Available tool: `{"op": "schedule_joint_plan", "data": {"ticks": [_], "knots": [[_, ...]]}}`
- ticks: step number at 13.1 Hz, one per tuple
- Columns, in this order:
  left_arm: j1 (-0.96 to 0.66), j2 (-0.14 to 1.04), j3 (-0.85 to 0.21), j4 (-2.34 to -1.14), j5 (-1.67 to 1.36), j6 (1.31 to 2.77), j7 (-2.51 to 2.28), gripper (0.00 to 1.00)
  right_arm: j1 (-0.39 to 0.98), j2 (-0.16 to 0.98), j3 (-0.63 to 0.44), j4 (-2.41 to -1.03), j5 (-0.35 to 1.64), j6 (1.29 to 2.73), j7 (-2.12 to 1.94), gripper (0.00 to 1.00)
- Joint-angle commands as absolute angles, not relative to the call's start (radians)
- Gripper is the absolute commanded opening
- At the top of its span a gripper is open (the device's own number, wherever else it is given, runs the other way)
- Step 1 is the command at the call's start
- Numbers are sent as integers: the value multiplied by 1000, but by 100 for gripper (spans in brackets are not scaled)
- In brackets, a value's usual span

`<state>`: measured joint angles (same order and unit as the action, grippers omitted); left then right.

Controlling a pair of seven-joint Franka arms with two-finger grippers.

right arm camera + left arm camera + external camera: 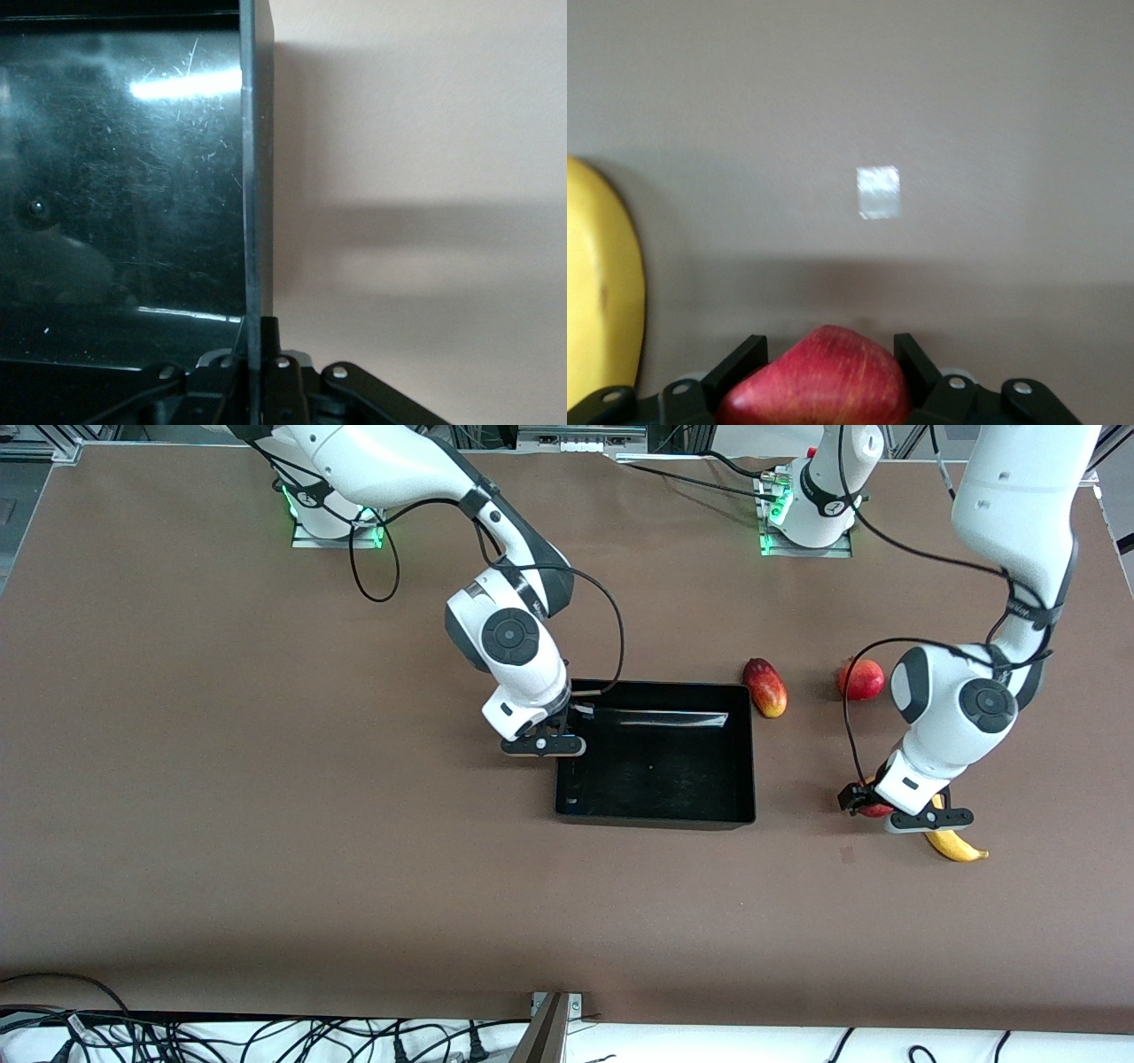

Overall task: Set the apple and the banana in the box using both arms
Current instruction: 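Drag the box toward the fruits with the right gripper while the left lifts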

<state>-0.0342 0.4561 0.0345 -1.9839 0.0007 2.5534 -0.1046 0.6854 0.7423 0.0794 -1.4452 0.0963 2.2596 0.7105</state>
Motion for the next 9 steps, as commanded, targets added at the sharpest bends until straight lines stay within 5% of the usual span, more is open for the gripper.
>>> {"op": "schedule_joint_plan", "data": {"ticks": [1, 2, 4, 5, 9], "knots": [[-92, 272, 35, -1982, -6, 2261, -214, 0, 698, 770, 66, -1408, 100, 2270, 719, 0], [-103, 256, 25, -1927, -6, 2144, -253, 0, 698, 773, 64, -1408, 97, 2273, 718, 0], [-121, 242, -21, -1867, -14, 2015, -340, 0, 699, 776, 63, -1408, 88, 2273, 718, 77], [-129, 241, -58, -1859, -14, 2010, -413, 0, 703, 772, 61, -1407, 72, 2270, 715, 100], [-195, 265, -130, -1859, -14, 2022, -603, 0, 677, 663, -4, -1408, 67, 2182, 687, 100]]}}
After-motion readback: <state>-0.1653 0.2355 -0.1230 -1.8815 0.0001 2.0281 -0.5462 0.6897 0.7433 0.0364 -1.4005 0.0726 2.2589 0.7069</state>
